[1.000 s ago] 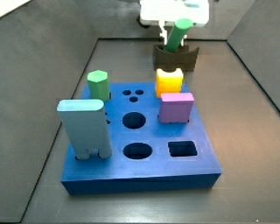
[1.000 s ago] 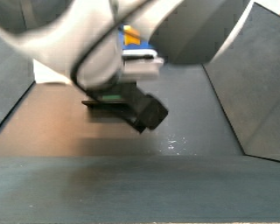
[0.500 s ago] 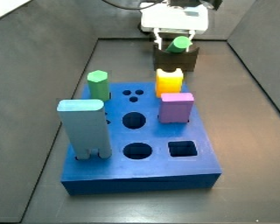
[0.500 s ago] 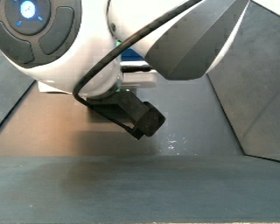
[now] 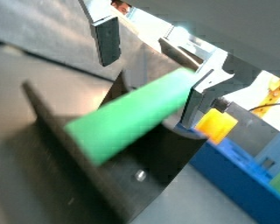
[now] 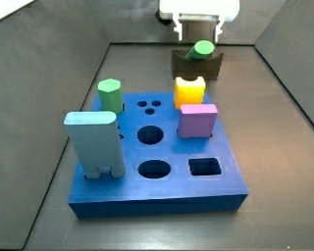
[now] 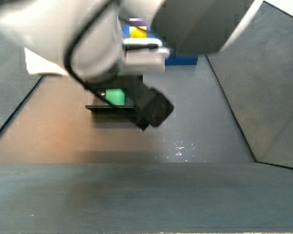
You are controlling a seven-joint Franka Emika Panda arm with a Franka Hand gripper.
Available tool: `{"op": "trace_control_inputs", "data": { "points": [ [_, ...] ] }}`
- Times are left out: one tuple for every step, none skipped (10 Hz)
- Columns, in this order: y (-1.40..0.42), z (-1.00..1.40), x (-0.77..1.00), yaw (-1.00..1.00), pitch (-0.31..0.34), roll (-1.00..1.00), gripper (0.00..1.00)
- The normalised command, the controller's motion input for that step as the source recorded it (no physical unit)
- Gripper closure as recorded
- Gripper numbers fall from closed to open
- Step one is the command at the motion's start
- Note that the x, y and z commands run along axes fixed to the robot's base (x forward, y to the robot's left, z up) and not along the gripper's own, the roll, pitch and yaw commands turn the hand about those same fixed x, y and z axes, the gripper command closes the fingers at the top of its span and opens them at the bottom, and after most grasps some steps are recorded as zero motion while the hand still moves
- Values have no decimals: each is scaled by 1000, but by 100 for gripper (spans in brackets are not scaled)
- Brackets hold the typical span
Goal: Pick up the oval object. Move up. Place the oval object on the fixture. Regrasp the oval object. Move to above the board. Insert the oval object.
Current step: Regrasp the oval object.
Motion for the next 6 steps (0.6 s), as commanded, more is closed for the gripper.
{"op": "trace_control_inputs", "data": {
  "points": [
    [-2,923,-42,3,48,55,0],
    [0,696,-36,-4,63,56,0],
    [1,522,-29,-10,69,60,0],
    [-2,341,-29,-14,69,58,0],
    [0,0,-1000,66,-2,-94,0],
    [-1,-65,-1000,48,-33,-114,0]
  ]
}}
